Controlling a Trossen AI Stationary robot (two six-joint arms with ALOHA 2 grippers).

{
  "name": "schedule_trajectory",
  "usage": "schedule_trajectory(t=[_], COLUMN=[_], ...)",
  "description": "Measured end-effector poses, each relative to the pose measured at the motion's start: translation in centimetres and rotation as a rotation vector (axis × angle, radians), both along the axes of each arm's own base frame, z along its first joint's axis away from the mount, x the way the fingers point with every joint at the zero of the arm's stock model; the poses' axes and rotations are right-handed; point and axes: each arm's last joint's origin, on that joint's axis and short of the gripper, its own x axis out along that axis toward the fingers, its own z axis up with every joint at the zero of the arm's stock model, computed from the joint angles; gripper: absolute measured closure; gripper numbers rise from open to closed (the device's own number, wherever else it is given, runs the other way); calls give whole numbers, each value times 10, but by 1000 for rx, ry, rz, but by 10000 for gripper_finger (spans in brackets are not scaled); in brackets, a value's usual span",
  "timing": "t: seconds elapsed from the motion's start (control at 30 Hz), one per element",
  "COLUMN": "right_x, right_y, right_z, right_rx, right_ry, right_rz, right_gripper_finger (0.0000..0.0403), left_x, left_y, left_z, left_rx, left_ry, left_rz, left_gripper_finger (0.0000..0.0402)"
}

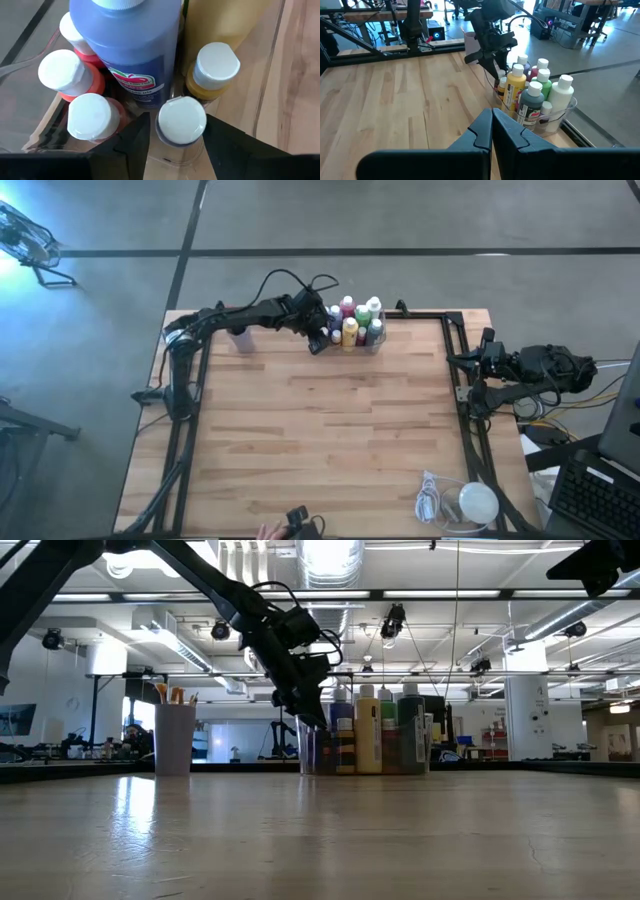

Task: Pick & Place Paint Supplies
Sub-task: Put the black paint bottle into the transparent bin, then return to Home Position

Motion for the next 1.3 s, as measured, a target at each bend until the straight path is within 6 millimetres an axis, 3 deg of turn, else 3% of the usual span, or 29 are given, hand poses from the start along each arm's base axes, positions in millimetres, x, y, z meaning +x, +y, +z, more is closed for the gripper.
schedule_trajectory(t=[0.27,0.57,0.93,1.3], right_x=[0,0,0,0], right_y=[0,0,0,0], right_z=[0,0,0,0], right_rx=[0,0,0,0], right_ry=[0,0,0,1], right_rz=[0,1,0,0], right_gripper_finger=[394,394,394,394], left_x=[-5,-16,-47,-103], left_y=[-4,-12,-53,-100], left_z=[13,51,129,206], left_rx=[-16,30,89,161], left_ry=[-25,-119,-316,-572], left_rz=[31,35,-26,-56], left_gripper_finger=[216,217,257,262])
